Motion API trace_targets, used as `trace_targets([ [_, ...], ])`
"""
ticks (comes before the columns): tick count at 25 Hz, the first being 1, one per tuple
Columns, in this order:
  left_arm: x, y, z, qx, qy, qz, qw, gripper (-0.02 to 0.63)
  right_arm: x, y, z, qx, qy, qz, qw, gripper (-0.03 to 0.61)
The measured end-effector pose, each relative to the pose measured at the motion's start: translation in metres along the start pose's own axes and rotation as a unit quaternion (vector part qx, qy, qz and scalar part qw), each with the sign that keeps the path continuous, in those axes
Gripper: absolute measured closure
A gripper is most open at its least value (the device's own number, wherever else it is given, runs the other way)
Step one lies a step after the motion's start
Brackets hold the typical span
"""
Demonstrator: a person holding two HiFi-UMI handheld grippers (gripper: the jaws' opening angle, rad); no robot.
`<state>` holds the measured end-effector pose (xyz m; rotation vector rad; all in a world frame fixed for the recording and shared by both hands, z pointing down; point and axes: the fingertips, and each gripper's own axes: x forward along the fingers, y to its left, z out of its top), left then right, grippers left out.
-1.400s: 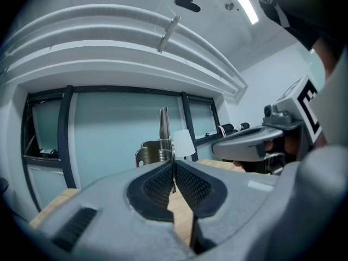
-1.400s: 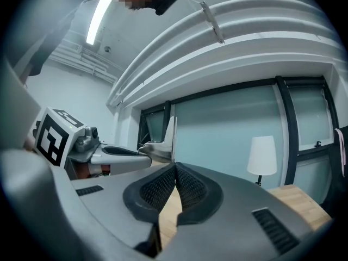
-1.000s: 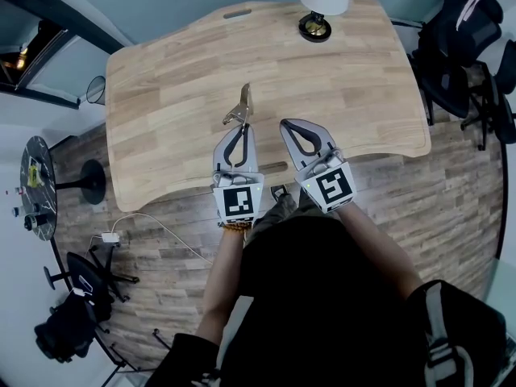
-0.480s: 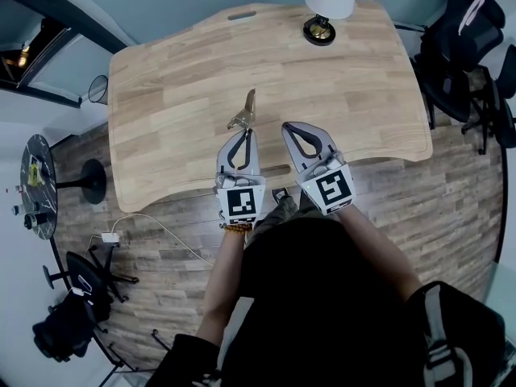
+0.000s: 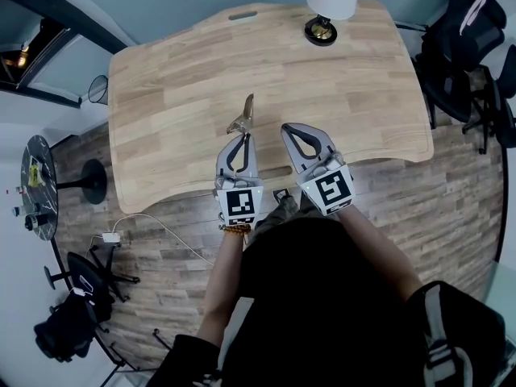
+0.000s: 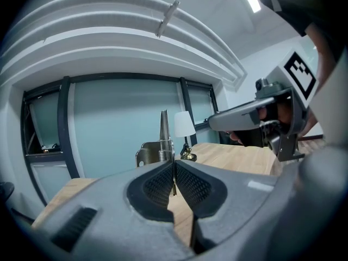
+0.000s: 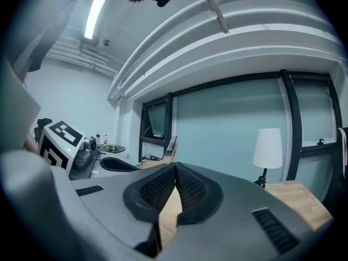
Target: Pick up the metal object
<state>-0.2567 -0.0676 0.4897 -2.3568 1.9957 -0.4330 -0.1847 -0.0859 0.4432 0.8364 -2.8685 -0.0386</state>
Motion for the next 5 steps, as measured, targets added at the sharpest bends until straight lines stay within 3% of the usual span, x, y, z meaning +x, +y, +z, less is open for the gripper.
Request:
trace_targets([
  [5, -0.008, 0.003, -0.027, -0.003, 0.027, -0.003, 0.9996, 0.593, 0.003, -0.001, -0.001, -0.001, 0.002, 0.001, 1.000, 0.574],
])
